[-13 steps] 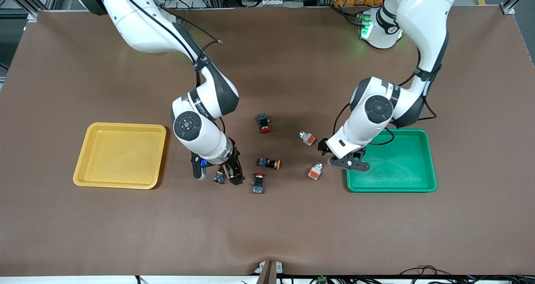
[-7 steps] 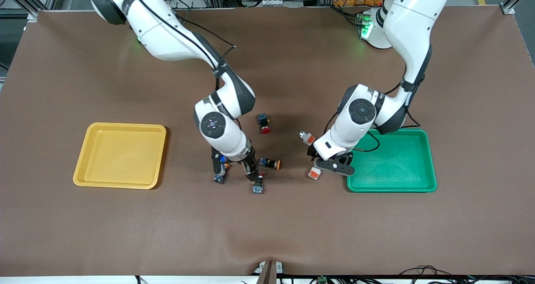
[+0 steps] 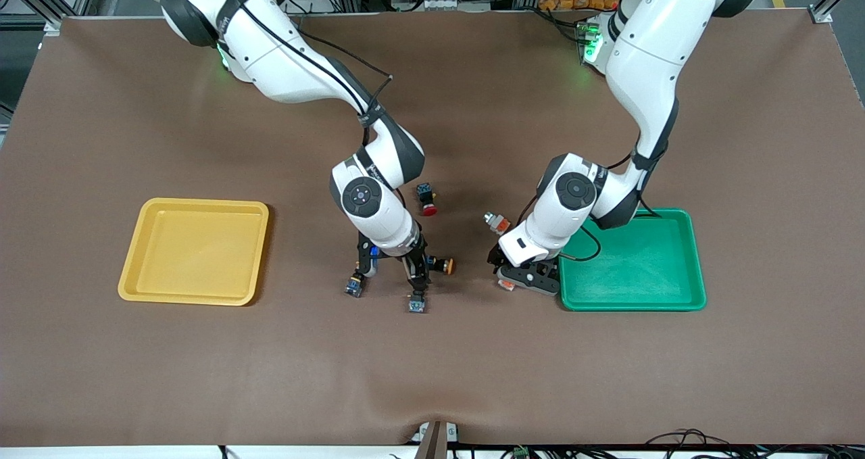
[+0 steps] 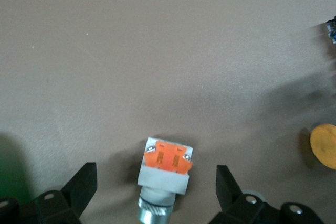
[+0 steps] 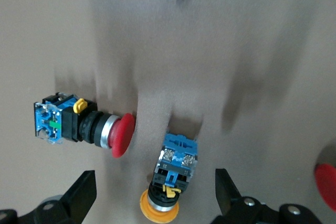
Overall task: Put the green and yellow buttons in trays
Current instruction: 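Grasp the yellow-button switch with the right gripper while the left grasps white switch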
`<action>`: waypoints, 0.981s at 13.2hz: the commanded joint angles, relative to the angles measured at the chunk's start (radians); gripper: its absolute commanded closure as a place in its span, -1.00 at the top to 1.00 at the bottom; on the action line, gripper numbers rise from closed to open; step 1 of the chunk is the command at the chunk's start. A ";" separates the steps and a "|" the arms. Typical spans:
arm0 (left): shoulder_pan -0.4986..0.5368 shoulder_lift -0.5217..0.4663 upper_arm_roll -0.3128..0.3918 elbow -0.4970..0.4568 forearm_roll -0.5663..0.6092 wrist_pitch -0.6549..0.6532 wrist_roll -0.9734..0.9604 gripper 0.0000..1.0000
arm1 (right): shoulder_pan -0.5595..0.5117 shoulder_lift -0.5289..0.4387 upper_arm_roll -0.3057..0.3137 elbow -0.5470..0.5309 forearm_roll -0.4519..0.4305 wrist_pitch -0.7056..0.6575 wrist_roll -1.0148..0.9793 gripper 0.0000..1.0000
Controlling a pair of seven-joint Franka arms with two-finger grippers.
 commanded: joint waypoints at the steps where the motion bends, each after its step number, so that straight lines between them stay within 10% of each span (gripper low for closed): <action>1: -0.009 0.035 0.006 0.029 0.017 0.032 0.031 0.65 | 0.019 0.044 -0.004 0.041 -0.007 0.050 0.030 1.00; 7: -0.008 0.027 0.006 0.029 0.017 0.034 0.046 -1.00 | 0.043 0.052 -0.005 0.028 -0.004 0.072 0.035 1.00; 13: 0.038 -0.114 0.004 0.020 0.014 -0.165 0.051 -1.00 | 0.057 0.076 -0.005 0.028 -0.019 0.072 0.030 1.00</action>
